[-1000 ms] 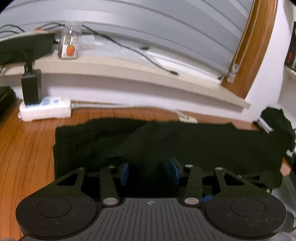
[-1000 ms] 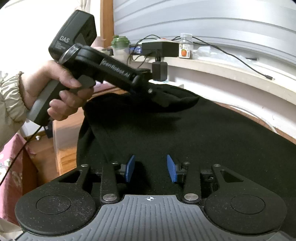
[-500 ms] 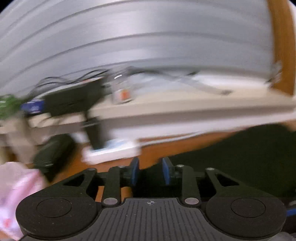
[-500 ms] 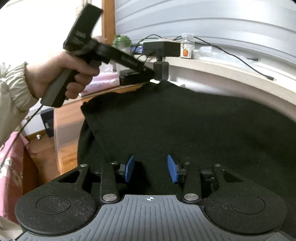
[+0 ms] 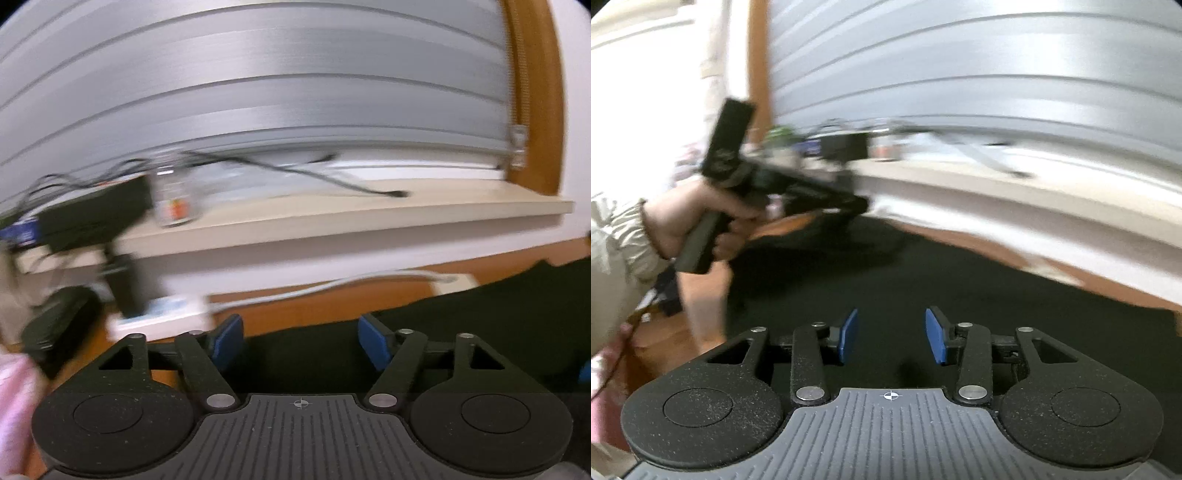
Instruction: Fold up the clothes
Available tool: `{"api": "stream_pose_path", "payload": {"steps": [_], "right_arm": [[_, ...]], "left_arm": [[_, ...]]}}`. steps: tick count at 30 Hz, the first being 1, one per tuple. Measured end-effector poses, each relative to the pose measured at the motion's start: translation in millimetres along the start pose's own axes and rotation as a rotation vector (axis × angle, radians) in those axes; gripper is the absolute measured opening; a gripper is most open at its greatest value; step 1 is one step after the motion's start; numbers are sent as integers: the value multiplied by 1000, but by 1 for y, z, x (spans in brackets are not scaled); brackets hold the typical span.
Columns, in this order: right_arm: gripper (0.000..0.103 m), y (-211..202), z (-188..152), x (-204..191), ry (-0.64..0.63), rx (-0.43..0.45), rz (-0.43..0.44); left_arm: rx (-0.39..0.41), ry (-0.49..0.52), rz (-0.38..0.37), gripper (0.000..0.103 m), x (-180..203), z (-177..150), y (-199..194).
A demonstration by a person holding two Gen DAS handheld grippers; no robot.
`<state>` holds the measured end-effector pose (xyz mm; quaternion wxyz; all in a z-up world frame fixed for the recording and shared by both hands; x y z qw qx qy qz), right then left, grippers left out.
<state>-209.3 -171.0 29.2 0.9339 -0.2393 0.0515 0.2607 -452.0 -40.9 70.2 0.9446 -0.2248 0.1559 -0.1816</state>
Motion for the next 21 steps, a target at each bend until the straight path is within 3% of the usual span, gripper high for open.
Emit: {"api": "stream_pose_path", "payload": {"steps": [1,3,10,12,15,21], "right_arm": [[39,-14,-3,20,17,2,-43],[23,-39,-12,57,63,2,-125],[20,-116,-57,172,263,-7,-401],[21,-122,-64,179,326,16,-379],[22,-118,-67,172,310,29,-358],[28,-106,-71,166,297,23,-326]], "left_arm": [[4,6,-35,77,14,5,7],[10,7,-105,77,40,12,20],[8,57,-321,79,142,37,69],[-3,87,-372,79,168,38,79],[-12,141,-415,79,195,32,86],[-83,201,-425,81,203,0,97]]}}
Point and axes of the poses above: each gripper's, at about its wrist camera, not at the fingertips, and y roughly the way its jaws point, x to its right, z to its top, the point moved 6 cm from there along y, roughly the way its jaws point, and after that the axes turned 10 degrees about y, right-handed, at the moved point
